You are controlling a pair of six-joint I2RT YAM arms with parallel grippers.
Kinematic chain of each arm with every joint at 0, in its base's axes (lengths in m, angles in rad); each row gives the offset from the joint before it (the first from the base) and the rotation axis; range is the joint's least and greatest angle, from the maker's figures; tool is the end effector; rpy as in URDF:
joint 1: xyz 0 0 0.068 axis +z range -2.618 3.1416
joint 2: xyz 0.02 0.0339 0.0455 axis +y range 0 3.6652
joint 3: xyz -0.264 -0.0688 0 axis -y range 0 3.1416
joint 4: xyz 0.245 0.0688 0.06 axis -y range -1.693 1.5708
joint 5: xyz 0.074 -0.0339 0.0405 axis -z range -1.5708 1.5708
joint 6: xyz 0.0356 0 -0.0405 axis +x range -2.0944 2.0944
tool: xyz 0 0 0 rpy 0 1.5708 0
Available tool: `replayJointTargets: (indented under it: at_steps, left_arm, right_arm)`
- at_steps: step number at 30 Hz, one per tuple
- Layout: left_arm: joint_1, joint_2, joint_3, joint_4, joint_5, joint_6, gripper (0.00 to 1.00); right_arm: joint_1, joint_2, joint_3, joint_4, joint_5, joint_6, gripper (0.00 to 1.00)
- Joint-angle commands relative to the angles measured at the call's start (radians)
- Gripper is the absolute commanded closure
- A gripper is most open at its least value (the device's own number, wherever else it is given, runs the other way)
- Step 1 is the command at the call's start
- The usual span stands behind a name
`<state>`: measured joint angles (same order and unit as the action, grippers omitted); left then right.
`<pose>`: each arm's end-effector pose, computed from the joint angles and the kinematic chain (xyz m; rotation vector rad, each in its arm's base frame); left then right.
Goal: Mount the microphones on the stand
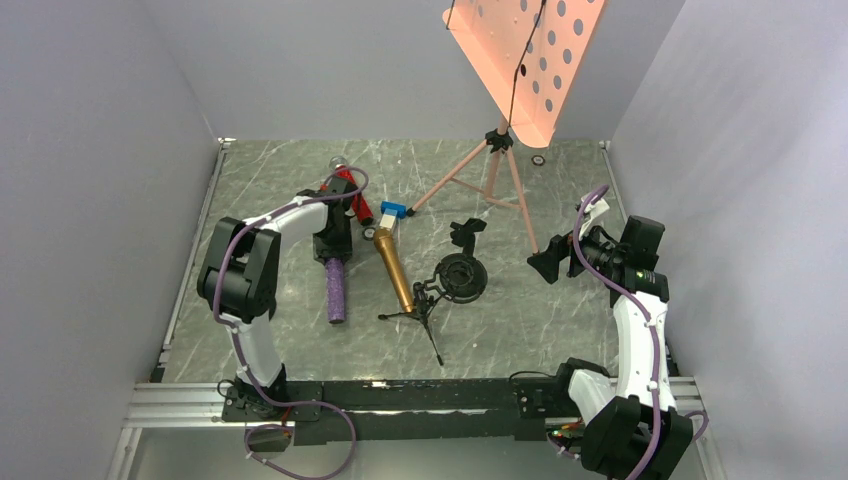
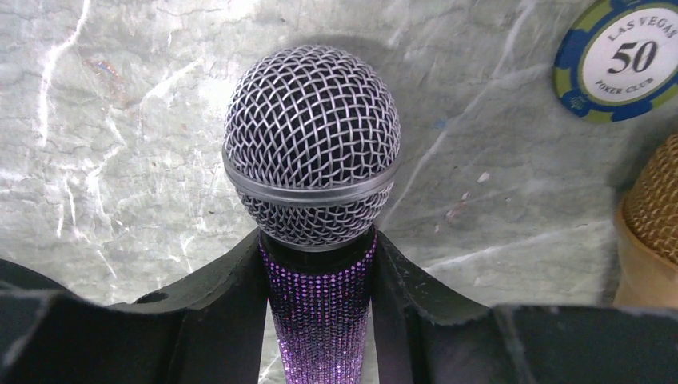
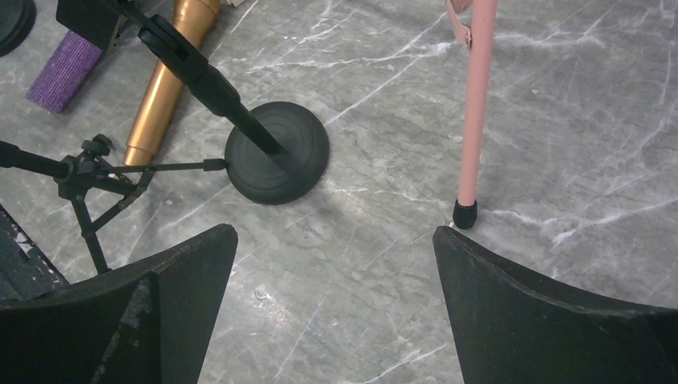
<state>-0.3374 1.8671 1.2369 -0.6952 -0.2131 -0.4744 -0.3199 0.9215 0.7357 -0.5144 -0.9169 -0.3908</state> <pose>0.3392 -0.1110 0.1646 -0.2309 2.8205 0.1403 0.1849 -0.0315 0.2758 -0.5221 1.9542 0.5932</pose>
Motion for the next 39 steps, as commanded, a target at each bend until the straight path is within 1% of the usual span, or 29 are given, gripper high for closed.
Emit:
replayJointTargets:
  at_steps: [1, 2, 5, 10, 14, 17, 20, 23, 26, 28, 30, 32, 35, 39]
  left_arm:
    - [0.0, -0.044, 0.014, -0.092, -0.036, 0.029, 0.99]
    - [-0.002, -0.083, 0.009, -0.078, -0.031, 0.035, 1.0]
    - [-0.018, -0.245, -0.028, -0.019, -0.008, 0.063, 1.0]
    - [-0.026, -0.508, -0.05, 0.042, 0.111, 0.144, 1.0]
    - [-0.026, -0.695, -0.076, 0.115, 0.265, 0.257, 1.0]
    - [-0.026, -0.849, -0.104, 0.223, 0.454, 0.312, 1.0]
    - [-0.028, -0.957, -0.126, 0.358, 0.646, 0.335, 1.0]
    - [-0.04, -1.0, -0.118, 0.484, 0.819, 0.327, 1.0]
    - [-0.087, -1.0, -0.096, 0.604, 0.881, 0.301, 1.0]
    - [-0.134, -0.998, -0.089, 0.679, 0.877, 0.313, 1.0]
    - [-0.181, -1.0, -0.101, 0.781, 0.844, 0.342, 1.0]
    - [-0.206, -0.993, -0.12, 0.874, 0.835, 0.347, 1.0]
    - [-0.221, -0.966, -0.142, 1.002, 0.846, 0.32, 1.0]
    - [-0.238, -0.901, -0.122, 1.087, 0.881, 0.25, 1.0]
  right_arm:
    - [0.004, -0.015, 0.025, 0.01, -0.009, -0.023, 0.0]
    - [0.004, -0.014, 0.025, 0.01, -0.008, -0.025, 0.0]
    - [0.004, -0.015, 0.024, 0.011, -0.008, -0.023, 0.0]
    - [0.006, -0.013, 0.024, 0.012, -0.013, -0.022, 0.0]
    - [0.005, -0.013, 0.022, 0.014, -0.012, -0.02, 0.0]
    - [0.006, -0.013, 0.022, 0.017, -0.013, -0.018, 0.0]
    - [0.006, -0.011, 0.021, 0.019, -0.017, -0.016, 0.0]
    - [0.005, -0.013, 0.018, 0.022, -0.019, -0.014, 0.0]
    - [0.005, -0.02, 0.016, 0.024, -0.015, -0.014, 0.0]
    - [0.005, -0.024, 0.015, 0.028, -0.014, -0.013, 0.0]
    - [0.005, -0.028, 0.012, 0.031, -0.014, -0.012, 0.0]
    - [0.005, -0.027, 0.011, 0.031, -0.013, -0.013, 0.0]
    - [0.004, -0.025, 0.012, 0.031, -0.01, -0.012, 0.0]
    - [0.005, -0.025, 0.01, 0.034, -0.007, -0.013, 0.0]
